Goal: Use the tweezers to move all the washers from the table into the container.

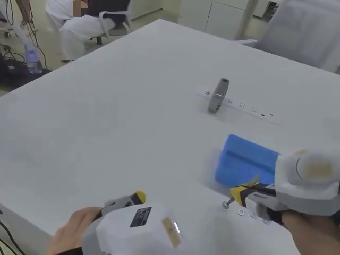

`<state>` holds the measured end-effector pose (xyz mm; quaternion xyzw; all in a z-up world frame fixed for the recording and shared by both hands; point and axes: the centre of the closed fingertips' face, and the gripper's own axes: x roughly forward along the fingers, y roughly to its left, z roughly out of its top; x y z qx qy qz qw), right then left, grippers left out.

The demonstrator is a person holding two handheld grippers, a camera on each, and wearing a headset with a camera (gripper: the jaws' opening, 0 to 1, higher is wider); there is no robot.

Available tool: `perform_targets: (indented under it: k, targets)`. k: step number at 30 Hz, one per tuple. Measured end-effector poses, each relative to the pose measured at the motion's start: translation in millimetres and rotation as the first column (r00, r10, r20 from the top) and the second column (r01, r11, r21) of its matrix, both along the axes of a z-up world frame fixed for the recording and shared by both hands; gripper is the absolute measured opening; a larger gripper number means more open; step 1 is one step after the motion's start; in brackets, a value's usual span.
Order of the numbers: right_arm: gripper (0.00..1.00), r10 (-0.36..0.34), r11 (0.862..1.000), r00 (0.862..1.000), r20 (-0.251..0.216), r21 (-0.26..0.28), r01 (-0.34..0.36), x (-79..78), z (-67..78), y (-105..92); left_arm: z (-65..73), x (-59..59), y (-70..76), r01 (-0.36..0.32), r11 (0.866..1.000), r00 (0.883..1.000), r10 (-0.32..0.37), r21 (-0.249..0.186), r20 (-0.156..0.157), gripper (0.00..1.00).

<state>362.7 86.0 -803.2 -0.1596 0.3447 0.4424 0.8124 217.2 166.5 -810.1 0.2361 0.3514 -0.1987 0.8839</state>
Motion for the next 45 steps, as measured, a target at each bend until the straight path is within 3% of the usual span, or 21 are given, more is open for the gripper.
perform_targets:
  k: [2,6,9,13,17,18,24,28,32,37,45]
  targets:
    - [0.0,0.001,1.0,1.0,0.0,0.009,-0.001,1.6,7.3,-1.7,3.7,1.6,0.3,-0.003,1.0,1.0,0.003,-0.005,0.019,0.77]
    - [0.01,0.007,1.0,1.0,0.015,0.025,-0.007,4.9,21.3,-3.9,3.5,1.5,-1.1,-0.006,1.0,1.0,0.007,-0.021,0.014,0.8]
    - [0.01,0.003,0.999,1.0,0.024,0.049,-0.004,7.7,36.3,-5.1,7.8,2.3,-4.8,-0.001,0.999,1.0,0.003,-0.051,0.031,0.82]
    - [0.01,-0.037,0.993,0.999,0.038,0.118,0.032,22.1,57.3,-4.3,13.0,4.0,-6.3,-0.005,0.996,0.999,0.009,-0.084,0.052,0.83]
    - [0.02,-0.059,0.989,0.993,0.099,0.141,0.044,37.3,72.2,-4.2,13.7,3.7,-9.2,0.002,0.995,0.999,0.003,-0.101,0.053,0.86]
    - [0.02,-0.06,0.99,0.992,0.115,0.134,0.045,41.9,72.8,-4.8,17.0,4.1,-13.1,0.012,0.992,0.998,-0.004,-0.124,0.068,0.87]
    - [0.02,-0.065,0.993,0.989,0.131,0.105,0.051,55.2,59.2,-1.2,22.1,6.4,-13.6,0.005,0.986,0.996,0.01,-0.164,0.089,0.9]
    - [0.02,-0.067,0.996,0.988,0.139,0.063,0.059,66.2,38.2,-1.7,22.1,6.0,-16.5,0.011,0.984,0.996,0.005,-0.178,0.086,0.93]
    - [0.02,-0.081,0.996,0.99,0.114,0.049,0.076,74.0,19.6,-2.5,23.2,5.8,-18.8,0.011,0.98,0.996,0.006,-0.2,0.086,0.96]
    - [0.02,-0.077,0.997,0.992,0.102,0.014,0.076,75.0,1.0,-1.2,39.8,10.8,-25.0,0.008,0.946,0.989,0.039,-0.325,0.14,0.99]
    - [0.02,-0.067,0.997,0.993,0.097,-0.022,0.069,76.3,-13.7,-0.1,43.0,11.6,-27.1,0.013,0.936,0.988,0.043,-0.353,0.149,0.99]
